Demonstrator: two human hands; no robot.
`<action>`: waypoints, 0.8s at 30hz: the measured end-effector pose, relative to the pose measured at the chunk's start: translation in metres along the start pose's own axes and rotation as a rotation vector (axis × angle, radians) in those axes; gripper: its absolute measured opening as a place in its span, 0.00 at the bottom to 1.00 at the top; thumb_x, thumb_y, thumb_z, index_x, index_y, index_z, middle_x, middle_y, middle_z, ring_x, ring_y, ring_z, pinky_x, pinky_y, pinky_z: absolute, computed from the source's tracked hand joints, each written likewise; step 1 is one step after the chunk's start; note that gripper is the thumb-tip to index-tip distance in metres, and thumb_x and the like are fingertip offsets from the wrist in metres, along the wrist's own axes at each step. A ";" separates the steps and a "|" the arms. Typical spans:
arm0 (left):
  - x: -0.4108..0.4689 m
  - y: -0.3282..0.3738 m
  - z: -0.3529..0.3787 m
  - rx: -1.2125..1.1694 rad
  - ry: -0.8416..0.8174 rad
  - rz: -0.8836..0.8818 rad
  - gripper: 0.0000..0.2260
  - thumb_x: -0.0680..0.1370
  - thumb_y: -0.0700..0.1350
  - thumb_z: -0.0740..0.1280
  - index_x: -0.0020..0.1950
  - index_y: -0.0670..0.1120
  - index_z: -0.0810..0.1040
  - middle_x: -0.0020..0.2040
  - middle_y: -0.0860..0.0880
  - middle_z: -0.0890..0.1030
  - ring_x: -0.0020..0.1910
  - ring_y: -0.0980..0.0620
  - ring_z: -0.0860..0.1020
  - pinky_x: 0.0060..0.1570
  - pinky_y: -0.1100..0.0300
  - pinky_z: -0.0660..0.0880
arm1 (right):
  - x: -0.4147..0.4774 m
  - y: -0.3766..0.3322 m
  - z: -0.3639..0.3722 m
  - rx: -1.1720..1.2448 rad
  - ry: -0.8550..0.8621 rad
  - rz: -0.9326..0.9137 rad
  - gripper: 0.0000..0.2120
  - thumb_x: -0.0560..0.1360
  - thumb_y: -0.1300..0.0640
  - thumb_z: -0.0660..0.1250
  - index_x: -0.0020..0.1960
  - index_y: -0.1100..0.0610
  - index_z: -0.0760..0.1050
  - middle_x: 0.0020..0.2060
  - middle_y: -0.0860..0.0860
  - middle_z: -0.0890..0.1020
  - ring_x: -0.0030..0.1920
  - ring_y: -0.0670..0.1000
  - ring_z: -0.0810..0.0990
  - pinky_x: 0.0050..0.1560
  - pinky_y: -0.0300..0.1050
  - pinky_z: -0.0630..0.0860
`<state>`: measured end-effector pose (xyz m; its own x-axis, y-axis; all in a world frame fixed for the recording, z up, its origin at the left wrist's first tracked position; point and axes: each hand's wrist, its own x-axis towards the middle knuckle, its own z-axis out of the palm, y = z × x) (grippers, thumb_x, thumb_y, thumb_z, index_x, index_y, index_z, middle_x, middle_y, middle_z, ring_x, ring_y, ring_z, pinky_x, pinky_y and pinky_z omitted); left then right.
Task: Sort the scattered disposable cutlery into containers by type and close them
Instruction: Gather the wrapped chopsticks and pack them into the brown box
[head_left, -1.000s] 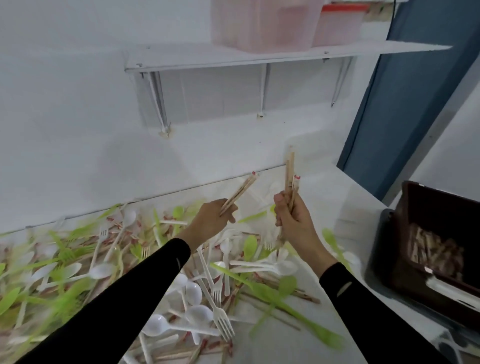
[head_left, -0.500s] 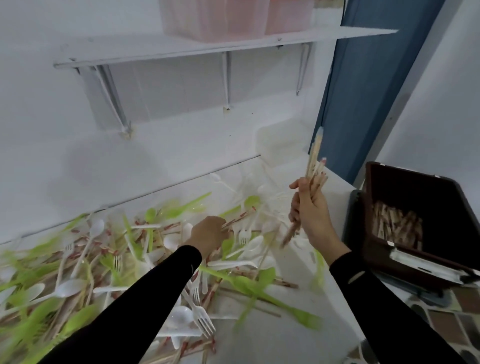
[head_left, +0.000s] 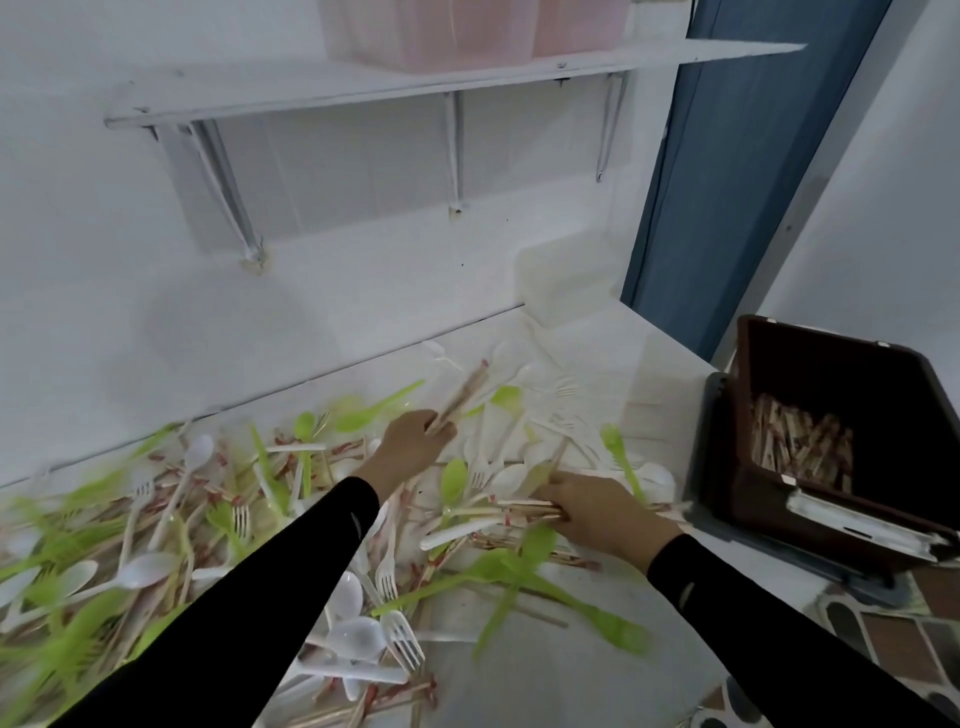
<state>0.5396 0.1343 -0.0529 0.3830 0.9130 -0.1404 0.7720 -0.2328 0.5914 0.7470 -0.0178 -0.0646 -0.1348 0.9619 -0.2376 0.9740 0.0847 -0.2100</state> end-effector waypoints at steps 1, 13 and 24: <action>0.002 0.005 -0.006 -0.096 0.034 -0.001 0.11 0.81 0.49 0.64 0.43 0.43 0.77 0.37 0.49 0.78 0.42 0.47 0.77 0.39 0.58 0.68 | 0.001 0.002 0.003 -0.036 0.026 0.002 0.13 0.80 0.50 0.61 0.63 0.47 0.75 0.59 0.48 0.74 0.55 0.53 0.78 0.47 0.46 0.73; -0.040 0.000 0.000 -0.652 0.437 0.268 0.02 0.83 0.45 0.62 0.55 0.50 0.72 0.40 0.51 0.81 0.39 0.57 0.80 0.43 0.66 0.76 | 0.008 0.000 -0.043 0.296 0.576 -0.067 0.16 0.79 0.45 0.63 0.43 0.57 0.76 0.41 0.43 0.73 0.36 0.46 0.71 0.34 0.46 0.68; -0.053 -0.013 -0.024 -0.701 0.533 0.106 0.08 0.84 0.49 0.59 0.53 0.46 0.73 0.34 0.49 0.76 0.30 0.52 0.75 0.30 0.58 0.72 | 0.051 -0.037 -0.050 0.379 0.458 -0.007 0.17 0.82 0.42 0.55 0.45 0.55 0.68 0.37 0.53 0.81 0.37 0.55 0.78 0.36 0.50 0.74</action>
<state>0.4973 0.0972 -0.0339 0.0124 0.9735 0.2284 0.1901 -0.2265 0.9553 0.7128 0.0415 -0.0214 0.0336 0.9829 0.1810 0.8291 0.0737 -0.5543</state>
